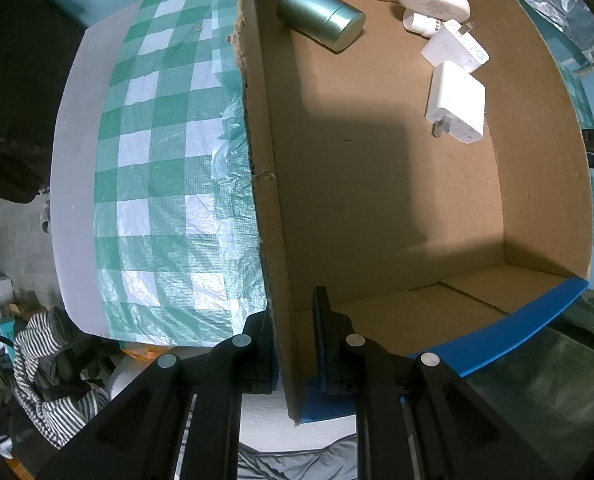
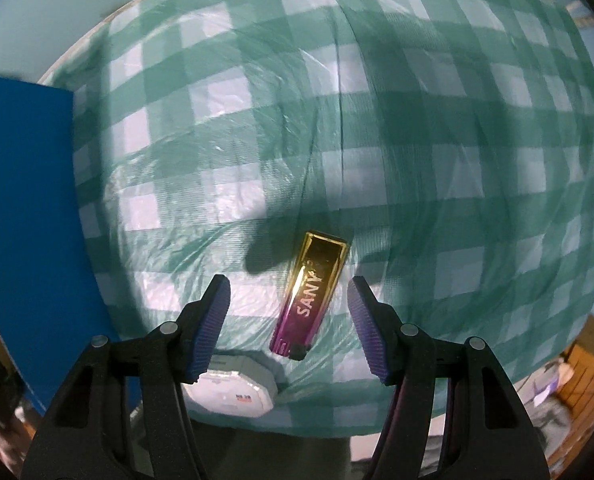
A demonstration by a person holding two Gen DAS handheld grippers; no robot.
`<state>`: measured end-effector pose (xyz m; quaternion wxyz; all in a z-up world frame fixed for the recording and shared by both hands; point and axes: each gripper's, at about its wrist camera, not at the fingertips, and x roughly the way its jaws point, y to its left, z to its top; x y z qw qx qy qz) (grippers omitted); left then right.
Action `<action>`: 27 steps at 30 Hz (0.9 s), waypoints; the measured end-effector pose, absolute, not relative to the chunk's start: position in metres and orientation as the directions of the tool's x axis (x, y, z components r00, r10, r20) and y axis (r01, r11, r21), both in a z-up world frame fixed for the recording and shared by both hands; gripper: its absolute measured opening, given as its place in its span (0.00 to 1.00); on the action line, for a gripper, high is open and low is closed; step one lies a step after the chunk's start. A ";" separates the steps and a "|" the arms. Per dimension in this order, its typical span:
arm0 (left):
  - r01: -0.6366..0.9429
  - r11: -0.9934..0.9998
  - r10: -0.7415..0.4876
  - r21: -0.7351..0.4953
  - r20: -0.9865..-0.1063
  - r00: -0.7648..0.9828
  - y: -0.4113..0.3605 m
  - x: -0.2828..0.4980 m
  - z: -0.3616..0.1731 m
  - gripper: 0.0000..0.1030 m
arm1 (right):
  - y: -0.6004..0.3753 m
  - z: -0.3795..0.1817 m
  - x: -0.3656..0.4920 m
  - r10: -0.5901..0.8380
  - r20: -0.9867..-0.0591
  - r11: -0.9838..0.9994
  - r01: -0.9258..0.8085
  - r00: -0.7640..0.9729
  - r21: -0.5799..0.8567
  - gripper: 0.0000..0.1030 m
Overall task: Organize rigid objects
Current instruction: 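Move the right gripper to the pink-gold SANYO lighter and grasp it, then lift the SANYO lighter and carry it toward the box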
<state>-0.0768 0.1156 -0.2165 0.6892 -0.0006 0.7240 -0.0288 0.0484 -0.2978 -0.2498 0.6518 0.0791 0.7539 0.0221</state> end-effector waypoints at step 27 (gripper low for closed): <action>0.022 0.999 -0.049 -0.050 -0.998 -0.045 0.121 -0.077 -0.213 0.15 | -0.252 -0.255 0.027 0.018 -0.996 0.956 -0.291 -0.087 0.042 0.21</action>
